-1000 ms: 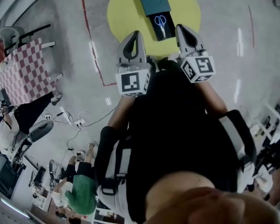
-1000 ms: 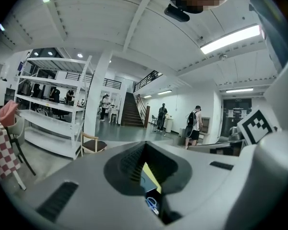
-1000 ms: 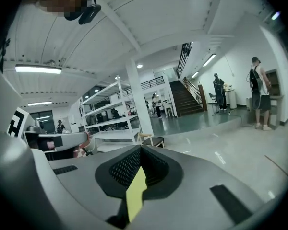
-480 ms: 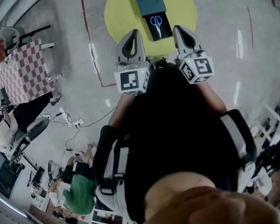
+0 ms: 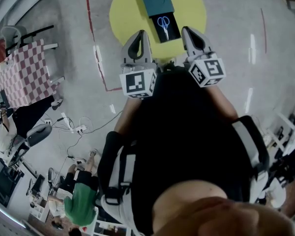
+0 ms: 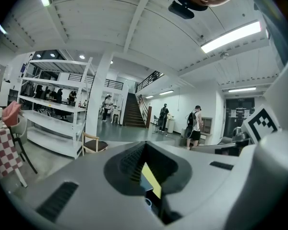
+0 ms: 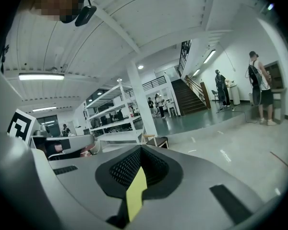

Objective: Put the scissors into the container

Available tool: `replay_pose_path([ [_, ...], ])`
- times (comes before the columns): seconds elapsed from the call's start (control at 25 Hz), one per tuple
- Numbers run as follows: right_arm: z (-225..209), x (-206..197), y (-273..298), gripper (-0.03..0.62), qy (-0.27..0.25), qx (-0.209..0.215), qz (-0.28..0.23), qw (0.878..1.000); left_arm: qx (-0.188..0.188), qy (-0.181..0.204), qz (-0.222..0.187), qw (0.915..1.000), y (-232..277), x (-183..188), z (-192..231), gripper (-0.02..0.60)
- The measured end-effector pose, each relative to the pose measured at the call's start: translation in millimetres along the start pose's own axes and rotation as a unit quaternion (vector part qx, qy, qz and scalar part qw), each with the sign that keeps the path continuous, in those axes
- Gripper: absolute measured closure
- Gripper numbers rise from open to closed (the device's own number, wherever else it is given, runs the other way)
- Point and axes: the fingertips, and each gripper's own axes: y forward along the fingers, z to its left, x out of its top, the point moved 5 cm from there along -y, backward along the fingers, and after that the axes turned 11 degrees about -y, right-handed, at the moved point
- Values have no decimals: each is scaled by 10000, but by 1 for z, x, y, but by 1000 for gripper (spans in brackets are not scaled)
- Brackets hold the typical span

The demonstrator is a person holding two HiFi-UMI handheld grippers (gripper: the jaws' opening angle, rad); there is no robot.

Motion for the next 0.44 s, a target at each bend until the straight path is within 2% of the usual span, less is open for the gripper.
replay_pose_path([
  [0.16,-1,1,-2,597,-15,19,-6,10000,-20,15,24,10000,0,0,-3,584],
  [0.28,-1,0,-1,597,-22,18,9,10000,-68,276,137,9995,1,-6,0,584],
  [0.44,-2,-2,0,597,-43,27,31,10000,-83,351,188,9992,2,-11,0,584],
])
